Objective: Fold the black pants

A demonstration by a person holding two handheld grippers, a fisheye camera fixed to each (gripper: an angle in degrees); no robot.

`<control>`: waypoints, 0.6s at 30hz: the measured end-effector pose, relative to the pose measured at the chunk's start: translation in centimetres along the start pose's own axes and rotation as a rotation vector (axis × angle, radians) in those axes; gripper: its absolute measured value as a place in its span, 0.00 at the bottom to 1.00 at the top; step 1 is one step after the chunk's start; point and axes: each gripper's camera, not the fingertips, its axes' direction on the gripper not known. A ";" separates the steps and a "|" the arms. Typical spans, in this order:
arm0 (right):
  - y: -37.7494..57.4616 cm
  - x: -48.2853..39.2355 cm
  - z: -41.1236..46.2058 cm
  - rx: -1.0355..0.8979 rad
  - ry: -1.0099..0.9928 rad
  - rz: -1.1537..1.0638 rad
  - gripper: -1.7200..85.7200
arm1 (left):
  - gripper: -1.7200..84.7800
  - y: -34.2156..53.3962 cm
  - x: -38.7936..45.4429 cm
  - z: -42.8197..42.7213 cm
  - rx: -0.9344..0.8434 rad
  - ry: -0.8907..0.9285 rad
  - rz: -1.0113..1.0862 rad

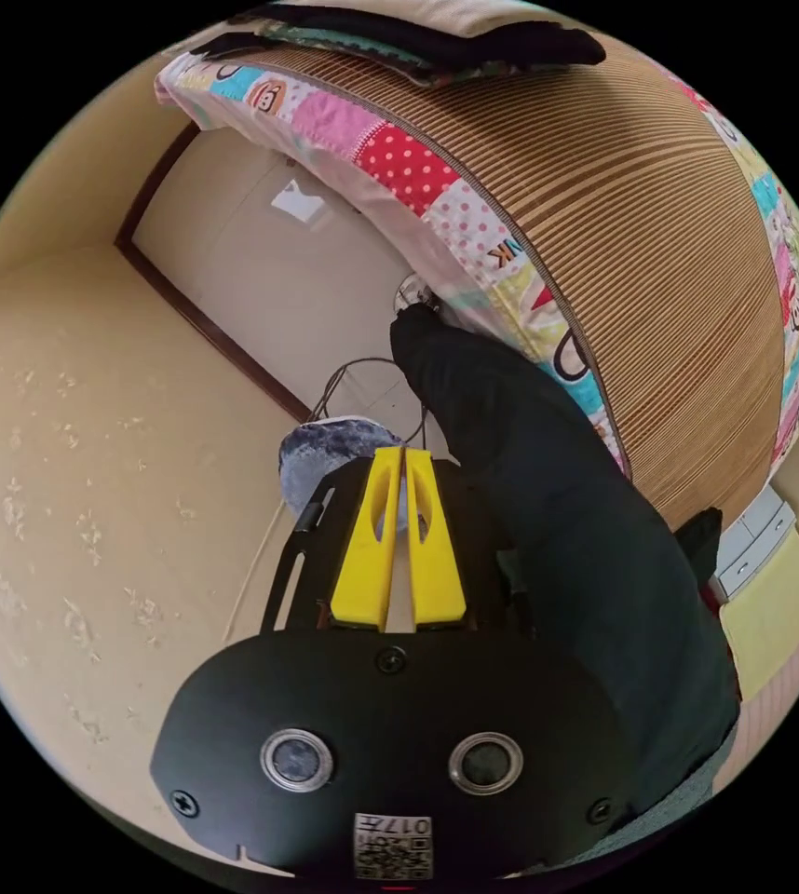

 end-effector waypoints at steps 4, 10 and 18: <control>3.5 -7.4 -2.6 0.113 0.029 -0.227 0.07 | 0.01 -0.7 1.5 1.3 -0.009 0.002 -0.041; 14.8 -25.3 -2.1 -0.118 -0.222 -0.927 0.05 | 0.01 -4.8 8.7 0.3 0.059 -0.010 0.031; 25.3 -28.7 8.3 -0.674 -0.263 -1.104 0.07 | 0.01 -5.6 22.0 -1.8 0.220 0.153 0.324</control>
